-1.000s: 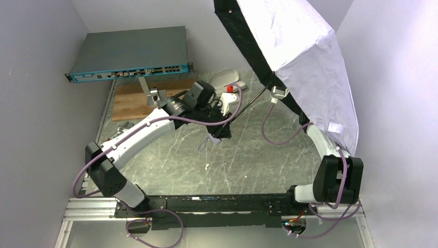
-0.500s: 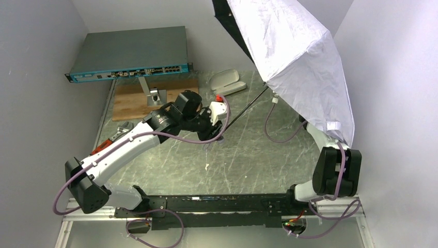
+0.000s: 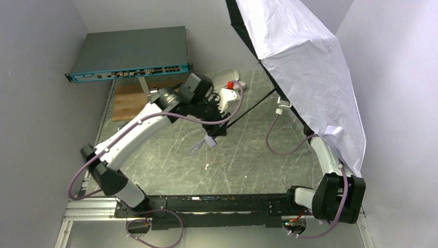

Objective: Open the umbrella

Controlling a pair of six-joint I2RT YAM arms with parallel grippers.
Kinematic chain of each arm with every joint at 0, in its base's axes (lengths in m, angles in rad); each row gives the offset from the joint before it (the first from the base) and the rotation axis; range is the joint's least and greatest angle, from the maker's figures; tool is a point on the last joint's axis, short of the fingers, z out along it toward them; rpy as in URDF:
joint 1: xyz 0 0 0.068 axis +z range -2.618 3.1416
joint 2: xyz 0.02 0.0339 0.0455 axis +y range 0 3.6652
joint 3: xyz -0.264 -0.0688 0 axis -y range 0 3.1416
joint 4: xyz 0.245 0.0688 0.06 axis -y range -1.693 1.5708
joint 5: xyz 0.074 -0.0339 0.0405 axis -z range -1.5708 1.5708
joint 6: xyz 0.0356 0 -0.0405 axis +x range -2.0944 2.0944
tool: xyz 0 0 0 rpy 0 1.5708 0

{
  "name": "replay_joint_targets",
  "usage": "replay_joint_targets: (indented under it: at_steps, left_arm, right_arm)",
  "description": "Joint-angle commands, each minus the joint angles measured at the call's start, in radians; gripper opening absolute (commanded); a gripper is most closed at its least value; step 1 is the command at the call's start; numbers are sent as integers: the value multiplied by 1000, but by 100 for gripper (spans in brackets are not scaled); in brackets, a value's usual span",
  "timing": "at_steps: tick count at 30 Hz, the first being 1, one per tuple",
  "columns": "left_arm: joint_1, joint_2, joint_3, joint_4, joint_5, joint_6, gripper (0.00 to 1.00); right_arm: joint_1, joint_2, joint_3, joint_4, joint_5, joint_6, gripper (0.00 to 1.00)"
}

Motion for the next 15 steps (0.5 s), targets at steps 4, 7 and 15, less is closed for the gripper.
replay_joint_targets:
  at_steps: [4, 7, 15]
  left_arm:
    - [-72, 185, 148, -200, -86, 66, 60]
    - [-86, 214, 138, -259, -79, 76, 50]
    - [-119, 96, -229, -323, -102, 96, 21]
  right_arm:
    - [42, -21, 14, -20, -40, 2, 0]
    - [44, -7, 32, -11, -4, -12, 0]
    - [12, 123, 126, 83, 142, -98, 0]
